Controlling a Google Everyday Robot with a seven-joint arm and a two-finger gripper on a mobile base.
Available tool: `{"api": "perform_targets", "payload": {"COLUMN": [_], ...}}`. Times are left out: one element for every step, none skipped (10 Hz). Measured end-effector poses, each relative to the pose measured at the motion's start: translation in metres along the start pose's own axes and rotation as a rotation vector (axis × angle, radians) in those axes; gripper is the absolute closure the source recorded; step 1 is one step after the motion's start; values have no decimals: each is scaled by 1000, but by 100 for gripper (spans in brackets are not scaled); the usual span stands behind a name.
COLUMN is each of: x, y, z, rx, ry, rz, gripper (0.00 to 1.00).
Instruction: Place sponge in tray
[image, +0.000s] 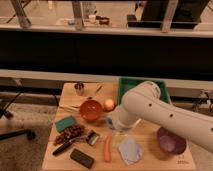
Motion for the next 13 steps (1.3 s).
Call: {"api": "perform_targets", "payload": {"x": [-3, -9, -13, -19, -27, -33, -38, -44, -54, -64, -72, -83, -90], "y": [0, 1, 1, 1, -1, -2, -2, -3, -3, -2, -1, 1, 1], "z": [2, 5, 7, 10, 14, 16, 19, 24, 31, 37, 43, 50, 54], "rx": [2, 7, 15, 23, 33, 41, 48, 52, 56, 59, 61, 61, 62], "ry": [-3, -8, -11, -16, -27, -34, -40, -49, -57, -65, -71, -78, -82], "rz": [7, 17, 28, 39, 55, 66, 77, 84, 85, 84, 80, 80, 80], "gripper": [20, 20, 20, 20, 20, 20, 20, 20, 20, 20, 20, 20, 20]}}
